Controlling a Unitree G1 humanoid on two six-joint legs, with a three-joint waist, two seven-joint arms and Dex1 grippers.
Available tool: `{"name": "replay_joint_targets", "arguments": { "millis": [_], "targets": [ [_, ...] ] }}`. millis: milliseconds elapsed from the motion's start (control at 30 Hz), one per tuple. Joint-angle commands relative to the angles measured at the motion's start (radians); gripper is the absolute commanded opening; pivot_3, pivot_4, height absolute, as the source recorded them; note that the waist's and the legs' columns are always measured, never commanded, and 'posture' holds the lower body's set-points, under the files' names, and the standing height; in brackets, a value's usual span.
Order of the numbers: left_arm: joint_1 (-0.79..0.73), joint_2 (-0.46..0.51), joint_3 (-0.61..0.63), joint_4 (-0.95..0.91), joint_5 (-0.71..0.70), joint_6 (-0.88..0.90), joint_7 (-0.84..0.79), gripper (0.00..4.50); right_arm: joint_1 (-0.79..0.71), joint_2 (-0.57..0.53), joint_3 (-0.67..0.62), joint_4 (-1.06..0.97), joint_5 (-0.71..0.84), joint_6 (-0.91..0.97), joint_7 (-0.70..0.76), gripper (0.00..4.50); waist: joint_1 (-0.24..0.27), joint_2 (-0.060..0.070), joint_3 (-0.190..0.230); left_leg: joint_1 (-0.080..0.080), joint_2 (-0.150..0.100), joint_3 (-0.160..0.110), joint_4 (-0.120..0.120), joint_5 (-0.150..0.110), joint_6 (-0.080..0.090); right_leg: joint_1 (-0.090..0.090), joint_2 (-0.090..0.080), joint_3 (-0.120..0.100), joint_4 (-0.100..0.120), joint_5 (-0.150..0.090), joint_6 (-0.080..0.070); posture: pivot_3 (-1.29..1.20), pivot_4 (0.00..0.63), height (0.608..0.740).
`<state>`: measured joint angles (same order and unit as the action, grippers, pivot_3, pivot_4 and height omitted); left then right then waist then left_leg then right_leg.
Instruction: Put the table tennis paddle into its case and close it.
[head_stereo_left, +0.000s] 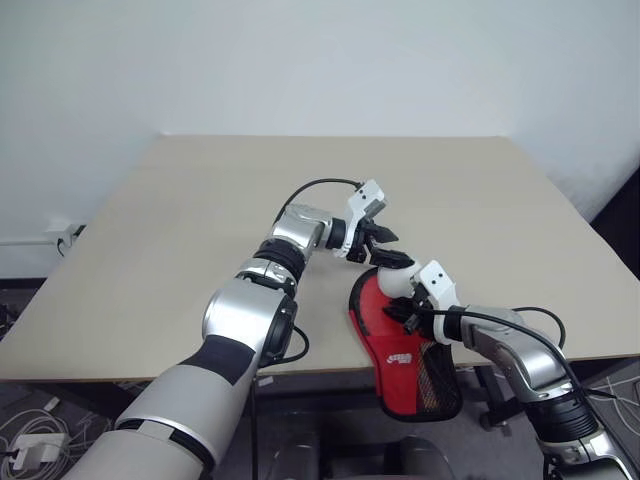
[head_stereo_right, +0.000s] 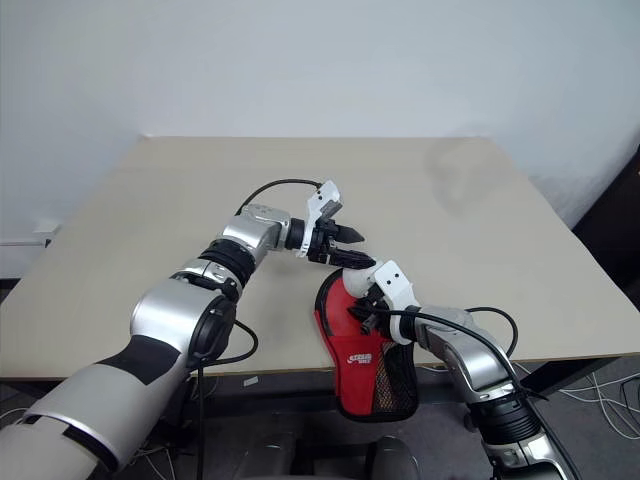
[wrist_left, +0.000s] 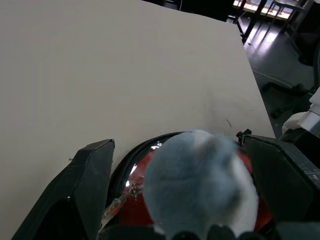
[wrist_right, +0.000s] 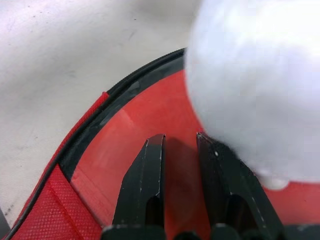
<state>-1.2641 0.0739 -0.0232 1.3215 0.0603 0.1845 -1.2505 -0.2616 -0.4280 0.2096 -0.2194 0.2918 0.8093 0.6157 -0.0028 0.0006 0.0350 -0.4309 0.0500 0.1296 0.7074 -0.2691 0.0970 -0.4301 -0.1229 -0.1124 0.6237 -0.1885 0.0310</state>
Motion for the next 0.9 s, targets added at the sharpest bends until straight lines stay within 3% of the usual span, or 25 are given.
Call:
{"name": "replay_joint_targets", "arguments": {
  "millis": [33,267,433,533,700,900],
  "targets": [
    [-0.044,0.032,0.013,-0.038,-0.023,0.005,-0.056,4.44,-0.007,-0.006,-0.041,-0.039,0.017,-0.017,0.002,1.01,0.000,0.000,0.000,0.000,0.000,0.000,0.000,0.000,0.000,0.000,0.000,0.000,0.000,0.000,0.000,0.00,0.000,0.724],
    [-0.020,0.126,-0.013,-0.049,0.003,-0.019,-0.110,4.44,-0.014,-0.028,-0.201,-0.132,0.172,0.003,0.066,1.01,0.000,0.000,0.000,0.000,0.000,0.000,0.000,0.000,0.000,0.000,0.000,0.000,0.000,0.000,0.000,0.00,0.000,0.724],
    [0.033,0.202,-0.050,-0.131,-0.005,-0.020,-0.287,4.44,-0.041,-0.065,-0.295,-0.127,0.222,0.013,0.058,1.01,0.000,0.000,0.000,0.000,0.001,0.000,0.000,0.000,0.000,0.000,0.000,0.000,0.000,0.000,0.000,0.00,0.000,0.724],
    [0.144,0.259,-0.169,-0.327,-0.067,0.006,-0.361,4.44,-0.066,-0.075,-0.307,-0.076,0.201,0.008,0.024,1.01,-0.001,0.001,0.000,0.000,0.001,0.001,0.000,0.000,-0.001,-0.001,0.000,0.000,0.000,0.000,-0.001,0.00,0.000,0.724],
    [0.400,0.401,-0.386,-0.907,-0.291,0.260,-0.364,4.44,-0.128,-0.048,-0.312,0.038,0.146,0.002,-0.084,1.01,-0.009,0.002,0.001,0.000,0.002,0.004,-0.001,0.003,-0.006,-0.004,0.001,0.005,0.002,0.003,-0.005,0.00,0.000,0.724],
    [0.504,0.305,-0.412,-1.129,-0.270,0.419,-0.208,4.44,-0.163,-0.022,-0.311,0.067,0.134,-0.007,-0.125,1.01,0.001,0.003,0.001,-0.001,0.001,0.006,0.001,0.003,-0.006,-0.003,0.000,0.008,0.002,0.000,0.000,0.00,0.000,0.724]
  ]
}}
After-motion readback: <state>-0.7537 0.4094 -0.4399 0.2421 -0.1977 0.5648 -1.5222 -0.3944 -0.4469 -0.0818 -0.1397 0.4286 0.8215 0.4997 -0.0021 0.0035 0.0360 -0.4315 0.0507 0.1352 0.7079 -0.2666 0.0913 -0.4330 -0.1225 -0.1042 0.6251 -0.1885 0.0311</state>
